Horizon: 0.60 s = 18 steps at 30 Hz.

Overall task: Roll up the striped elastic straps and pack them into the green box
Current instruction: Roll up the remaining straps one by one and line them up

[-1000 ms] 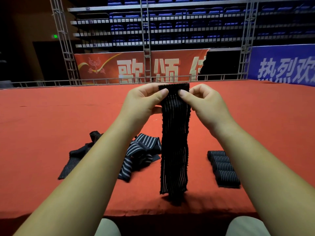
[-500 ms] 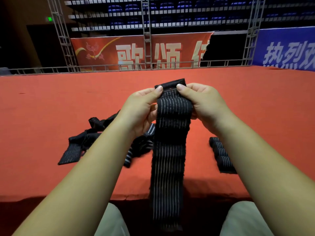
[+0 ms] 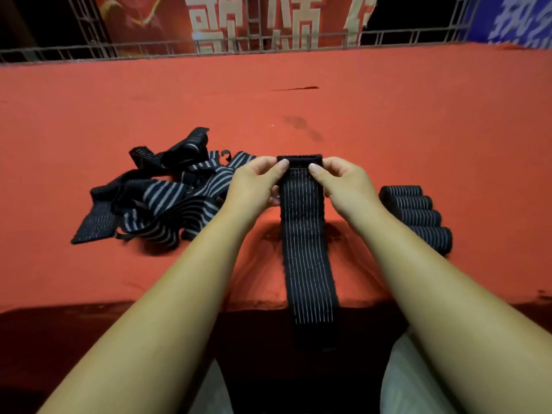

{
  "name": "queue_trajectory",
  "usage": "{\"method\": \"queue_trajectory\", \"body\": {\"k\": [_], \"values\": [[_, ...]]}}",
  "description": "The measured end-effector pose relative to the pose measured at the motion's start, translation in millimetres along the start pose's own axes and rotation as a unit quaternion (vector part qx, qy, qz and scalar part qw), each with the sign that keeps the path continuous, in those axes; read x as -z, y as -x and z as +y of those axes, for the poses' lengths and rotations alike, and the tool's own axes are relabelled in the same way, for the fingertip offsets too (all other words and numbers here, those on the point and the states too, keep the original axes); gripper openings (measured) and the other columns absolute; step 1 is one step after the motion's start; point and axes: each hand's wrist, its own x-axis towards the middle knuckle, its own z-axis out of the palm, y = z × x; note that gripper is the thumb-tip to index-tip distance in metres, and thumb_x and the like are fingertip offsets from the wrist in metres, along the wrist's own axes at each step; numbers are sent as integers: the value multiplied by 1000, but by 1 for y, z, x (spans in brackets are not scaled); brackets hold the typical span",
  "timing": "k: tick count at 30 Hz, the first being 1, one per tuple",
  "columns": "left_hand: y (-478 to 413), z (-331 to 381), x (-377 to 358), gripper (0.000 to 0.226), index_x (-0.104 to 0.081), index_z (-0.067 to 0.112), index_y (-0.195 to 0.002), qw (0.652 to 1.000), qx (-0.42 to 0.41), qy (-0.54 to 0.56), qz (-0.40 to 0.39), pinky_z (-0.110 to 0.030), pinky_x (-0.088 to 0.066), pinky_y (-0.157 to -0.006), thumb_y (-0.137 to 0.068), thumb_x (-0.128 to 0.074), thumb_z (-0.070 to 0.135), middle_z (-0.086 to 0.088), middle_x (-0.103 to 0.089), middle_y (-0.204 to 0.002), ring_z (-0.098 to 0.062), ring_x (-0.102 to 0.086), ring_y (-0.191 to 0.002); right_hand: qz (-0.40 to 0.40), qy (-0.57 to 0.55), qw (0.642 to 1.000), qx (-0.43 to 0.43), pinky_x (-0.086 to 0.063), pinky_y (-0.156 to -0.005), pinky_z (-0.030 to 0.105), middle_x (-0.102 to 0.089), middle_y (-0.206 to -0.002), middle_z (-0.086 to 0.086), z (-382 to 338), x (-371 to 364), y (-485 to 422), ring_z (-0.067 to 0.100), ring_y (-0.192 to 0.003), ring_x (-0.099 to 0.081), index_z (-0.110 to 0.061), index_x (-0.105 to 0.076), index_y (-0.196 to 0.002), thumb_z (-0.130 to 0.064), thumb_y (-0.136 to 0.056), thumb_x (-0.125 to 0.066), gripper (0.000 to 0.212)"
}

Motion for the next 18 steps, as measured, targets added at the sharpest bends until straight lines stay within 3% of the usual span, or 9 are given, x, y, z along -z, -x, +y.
{"method": "queue_trajectory", "body": {"k": [3,5,7,11,15,18], "values": [[-6,-10,1,15,-76,13,-109,1000,-2,28,-5,-26,-49,-50,-107,-67,24,-1,-71,-79,-15,-60,-63,-1,-10,1000,11,-53,-74,20,-80,-96,-8,5,-3,-5,-4,-77,-67,-18,-79,-109,-27,-105,-68,14],[-9,-18,2,15,-77,14,-116,999,-17,27,-10,-30,-54,-57,-106,-69,22,-14,-76,-97,-19,-66,-74,-1,-17,1000,14,-49,-66,12,-77,-93,-8,8,-5,-7,-9,-72,-65,-15,-78,-113,-21,-105,-68,14],[-10,-28,4,17,-77,16,-120,999,-34,28,-10,-33,-55,-62,-105,-69,19,-9,-76,-101,-17,-67,-80,-6,-29,999,16,-45,-60,9,-72,-84,-12,15,-7,-10,-11,-64,-62,-15,-77,-118,-16,-105,-67,17],[-14,-44,6,20,-77,19,-123,999,-21,43,-14,-34,-55,-68,-104,-71,19,-1,-72,-100,-21,-66,-84,-29,-26,999,14,-51,-64,19,-69,-77,-14,30,-13,-15,2,-69,-63,-26,-76,-117,-18,-104,-67,17],[-18,-44,4,19,-77,22,-122,999,-24,40,-25,-20,-51,-56,-105,-70,21,5,-69,-91,-5,-63,-68,-28,-34,999,5,-47,-64,27,-66,-78,-3,34,-17,-22,11,-70,-60,-31,-74,-110,-18,-105,-66,16],[-13,-46,2,16,-77,22,-119,998,-19,53,-31,-21,-51,-57,-105,-70,22,-2,-68,-94,-9,-62,-69,-36,-34,999,21,-47,-67,32,-61,-79,5,38,-17,-22,14,-71,-58,-31,-74,-111,-15,-103,-65,21]]}}
